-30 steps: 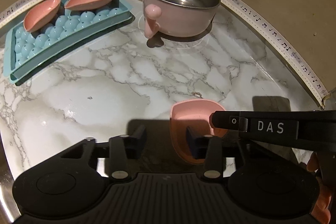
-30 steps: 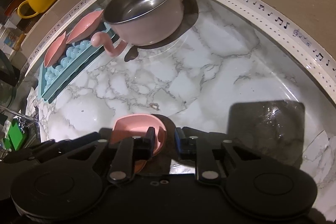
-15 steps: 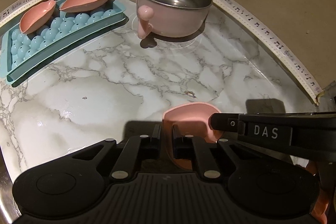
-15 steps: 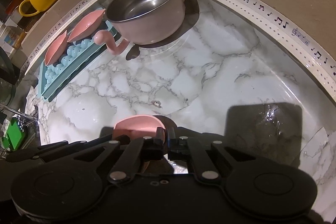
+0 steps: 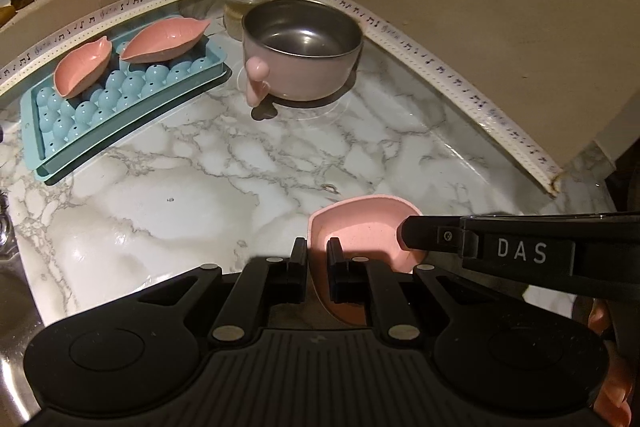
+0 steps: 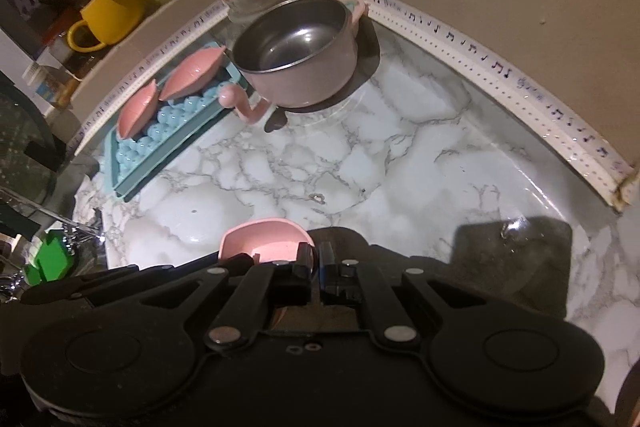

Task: Organize plates and bowls
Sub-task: 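Carry the heart dish with both grippers and lower it into the large pink bowl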

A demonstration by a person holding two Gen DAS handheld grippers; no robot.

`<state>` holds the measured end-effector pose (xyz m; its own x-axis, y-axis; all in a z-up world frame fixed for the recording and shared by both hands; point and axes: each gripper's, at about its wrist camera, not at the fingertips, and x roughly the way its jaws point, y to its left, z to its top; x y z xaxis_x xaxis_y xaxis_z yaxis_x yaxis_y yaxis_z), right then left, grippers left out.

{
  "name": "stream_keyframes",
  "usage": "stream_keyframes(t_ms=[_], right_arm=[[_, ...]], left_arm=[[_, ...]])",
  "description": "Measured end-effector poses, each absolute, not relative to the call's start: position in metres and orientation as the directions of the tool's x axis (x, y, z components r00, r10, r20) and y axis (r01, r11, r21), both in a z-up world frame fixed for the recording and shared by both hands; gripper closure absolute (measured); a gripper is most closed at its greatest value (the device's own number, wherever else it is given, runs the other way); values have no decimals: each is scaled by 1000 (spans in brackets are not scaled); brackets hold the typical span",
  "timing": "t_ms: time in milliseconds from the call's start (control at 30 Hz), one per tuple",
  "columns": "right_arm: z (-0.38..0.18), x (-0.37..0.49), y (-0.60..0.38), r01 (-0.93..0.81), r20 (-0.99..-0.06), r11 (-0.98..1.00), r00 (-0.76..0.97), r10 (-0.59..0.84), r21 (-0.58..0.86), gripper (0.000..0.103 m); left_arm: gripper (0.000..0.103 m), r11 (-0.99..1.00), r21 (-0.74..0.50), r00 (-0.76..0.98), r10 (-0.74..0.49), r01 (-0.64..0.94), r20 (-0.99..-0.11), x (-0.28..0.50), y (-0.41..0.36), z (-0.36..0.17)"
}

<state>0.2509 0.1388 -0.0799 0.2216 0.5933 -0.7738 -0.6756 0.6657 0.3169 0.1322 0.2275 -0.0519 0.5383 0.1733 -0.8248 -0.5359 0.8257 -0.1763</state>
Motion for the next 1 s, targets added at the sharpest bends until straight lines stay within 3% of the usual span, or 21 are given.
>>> stream_keyframes(t_ms=[533,1000], right_arm=[[-47,196,86,-684,-740,648,235,630,334,101],[-46,152,61,-689,-744,648,236,625,326,101]], left_arm=[[93,869,-198,608,139,-454,-782,81,185,-3],[93,887,-200,594,98,-416,-798,41,165,-5]])
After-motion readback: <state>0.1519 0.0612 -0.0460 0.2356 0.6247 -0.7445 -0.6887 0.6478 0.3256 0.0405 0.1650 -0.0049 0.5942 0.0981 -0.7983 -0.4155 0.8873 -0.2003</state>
